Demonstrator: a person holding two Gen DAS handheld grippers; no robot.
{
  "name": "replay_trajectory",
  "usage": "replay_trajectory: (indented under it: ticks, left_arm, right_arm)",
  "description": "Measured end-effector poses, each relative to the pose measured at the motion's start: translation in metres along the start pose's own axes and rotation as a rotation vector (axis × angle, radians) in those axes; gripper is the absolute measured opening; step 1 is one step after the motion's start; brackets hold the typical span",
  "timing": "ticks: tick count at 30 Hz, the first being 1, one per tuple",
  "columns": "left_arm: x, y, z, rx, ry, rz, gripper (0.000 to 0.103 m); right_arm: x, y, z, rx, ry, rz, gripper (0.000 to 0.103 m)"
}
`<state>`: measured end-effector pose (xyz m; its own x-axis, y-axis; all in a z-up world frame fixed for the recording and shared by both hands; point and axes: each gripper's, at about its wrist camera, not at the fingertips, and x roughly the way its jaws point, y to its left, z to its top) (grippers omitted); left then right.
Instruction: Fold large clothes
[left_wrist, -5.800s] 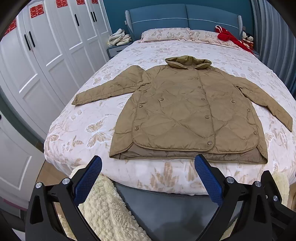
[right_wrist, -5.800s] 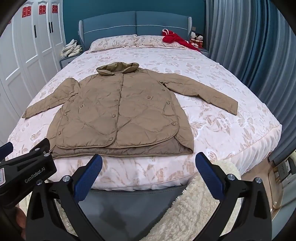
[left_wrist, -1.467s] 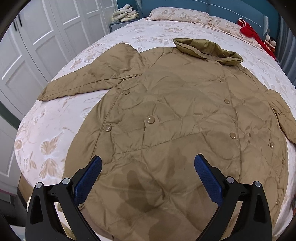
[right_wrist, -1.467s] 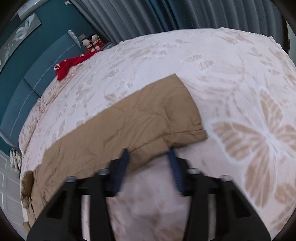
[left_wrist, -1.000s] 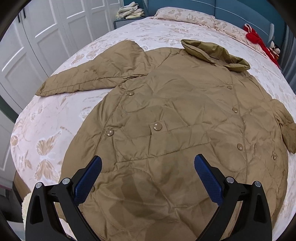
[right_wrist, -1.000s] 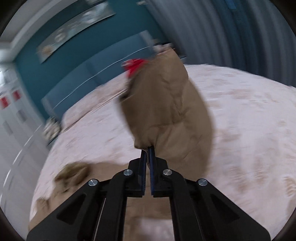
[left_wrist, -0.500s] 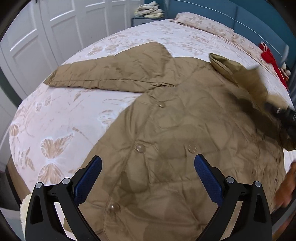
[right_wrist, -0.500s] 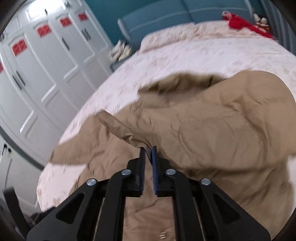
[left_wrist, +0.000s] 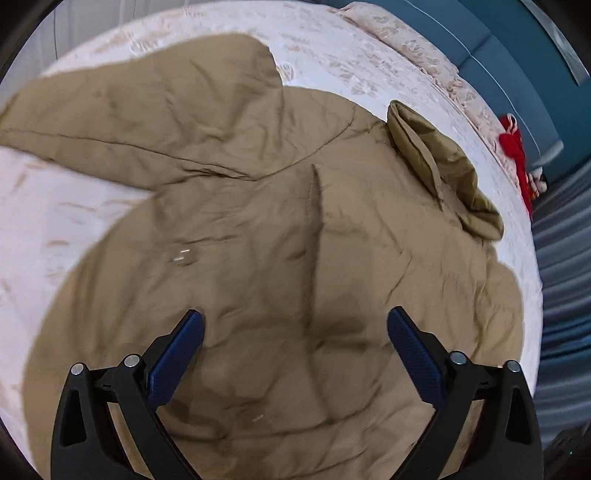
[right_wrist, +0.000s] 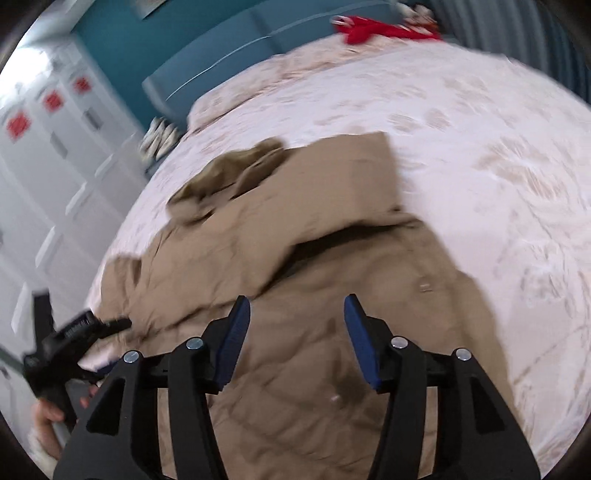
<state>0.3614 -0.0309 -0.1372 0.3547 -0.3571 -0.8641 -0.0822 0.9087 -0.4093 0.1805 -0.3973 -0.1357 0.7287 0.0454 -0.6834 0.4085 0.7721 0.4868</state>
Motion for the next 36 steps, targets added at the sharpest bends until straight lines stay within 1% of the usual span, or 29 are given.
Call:
replay_trajectory:
  ticks: [1, 2, 3, 4, 5, 6, 7, 9, 11, 13, 14, 15, 16, 17, 19, 21, 22, 23, 24, 25, 26, 27, 29, 30, 32, 34, 35, 36]
  left_arm:
    - [0.001, -0.002, 0.002, -0.01, 0.001, -0.009, 0.08]
    - [0.004, -0.006, 0.005, -0.013, 0.005, -0.01, 0.07]
    - [0.005, -0.012, 0.009, 0.0, 0.006, -0.012, 0.053]
    - [0.006, -0.016, 0.011, 0.019, 0.011, -0.013, 0.028]
    - [0.006, -0.021, 0.015, 0.04, 0.014, 0.0, 0.02]
    - [0.005, -0.023, 0.018, 0.051, 0.003, 0.005, 0.007]
    - [0.001, -0.027, 0.022, 0.068, -0.019, 0.002, 0.002]
    - [-0.007, -0.032, 0.03, 0.094, -0.063, 0.027, 0.0]
    - [-0.018, -0.033, 0.039, 0.112, -0.131, 0.065, 0.0]
    - [-0.021, -0.03, 0.047, 0.123, -0.157, 0.077, 0.0]
    - [-0.019, -0.029, 0.05, 0.126, -0.153, 0.083, 0.0]
    - [-0.016, -0.027, 0.051, 0.131, -0.147, 0.096, 0.0]
    - [-0.013, -0.026, 0.05, 0.137, -0.146, 0.115, 0.0]
    - [-0.008, -0.024, 0.048, 0.149, -0.146, 0.141, 0.0]
    - [0.0, -0.018, 0.042, 0.164, -0.136, 0.167, 0.0]
    - [0.009, -0.016, 0.035, 0.187, -0.132, 0.205, 0.0]
    - [0.015, -0.015, 0.03, 0.211, -0.138, 0.241, 0.0]
    - [0.021, -0.015, 0.026, 0.227, -0.138, 0.26, 0.0]
    - [0.024, -0.014, 0.023, 0.235, -0.136, 0.271, 0.001]
    - [0.029, -0.014, 0.02, 0.252, -0.139, 0.291, 0.001]
    - [0.033, -0.016, 0.018, 0.273, -0.146, 0.313, 0.002]
    - [0.036, -0.02, 0.014, 0.304, -0.157, 0.348, 0.003]
    - [0.035, -0.025, 0.011, 0.337, -0.176, 0.41, 0.012]
    - [0.032, -0.026, 0.011, 0.343, -0.183, 0.432, 0.016]
    - [0.015, -0.029, 0.011, 0.338, -0.216, 0.466, 0.022]
    - [-0.009, -0.032, 0.012, 0.327, -0.275, 0.461, 0.042]
    - [-0.024, -0.037, 0.013, 0.322, -0.317, 0.449, 0.046]
    - [-0.039, -0.045, 0.012, 0.324, -0.363, 0.42, 0.051]
  right_arm:
    - [0.001, -0.009, 0.004, 0.04, 0.0, 0.021, 0.052]
    - [0.004, -0.023, 0.01, 0.108, -0.004, 0.053, 0.052]
    - [0.008, -0.031, 0.014, 0.148, -0.009, 0.067, 0.052]
    - [0.012, -0.04, 0.018, 0.191, -0.016, 0.081, 0.052]
    - [0.017, -0.047, 0.022, 0.225, -0.027, 0.099, 0.052]
    - [0.02, -0.051, 0.024, 0.249, -0.032, 0.105, 0.053]
    - [0.025, -0.057, 0.028, 0.282, -0.034, 0.119, 0.053]
    - [0.035, -0.064, 0.035, 0.337, -0.039, 0.141, 0.053]
    - [0.046, -0.07, 0.043, 0.389, -0.05, 0.165, 0.053]
    - [0.053, -0.077, 0.049, 0.444, -0.059, 0.2, 0.053]
    - [0.059, -0.078, 0.051, 0.459, -0.058, 0.218, 0.045]
    - [0.062, -0.078, 0.053, 0.457, -0.056, 0.215, 0.018]
    - [0.066, -0.075, 0.056, 0.429, -0.047, 0.168, 0.002]
    - [0.064, -0.073, 0.059, 0.4, -0.055, 0.127, 0.0]
    - [0.053, -0.069, 0.06, 0.367, -0.099, 0.12, 0.0]
    - [0.047, -0.063, 0.061, 0.293, -0.115, 0.052, 0.0]
    - [0.049, -0.06, 0.06, 0.237, -0.101, -0.022, 0.0]
    - [0.053, -0.058, 0.059, 0.198, -0.079, -0.079, 0.0]
    - [0.06, -0.058, 0.057, 0.15, -0.039, -0.13, 0.0]
    - [0.067, -0.057, 0.054, 0.108, 0.002, -0.17, 0.0]
    - [0.071, -0.055, 0.052, 0.081, 0.023, -0.199, 0.0]
    - [0.071, -0.052, 0.05, 0.047, 0.028, -0.23, 0.0]
    - [0.062, -0.045, 0.047, -0.003, 0.001, -0.281, 0.0]
    - [0.054, -0.039, 0.048, -0.024, -0.028, -0.3, 0.0]
    - [0.036, -0.022, 0.053, -0.068, -0.082, -0.298, 0.0]
    - [0.029, -0.004, 0.059, -0.128, -0.117, -0.299, 0.001]
    - [0.027, 0.004, 0.06, -0.155, -0.124, -0.296, 0.001]
    - [0.027, 0.017, 0.063, -0.196, -0.13, -0.287, 0.001]
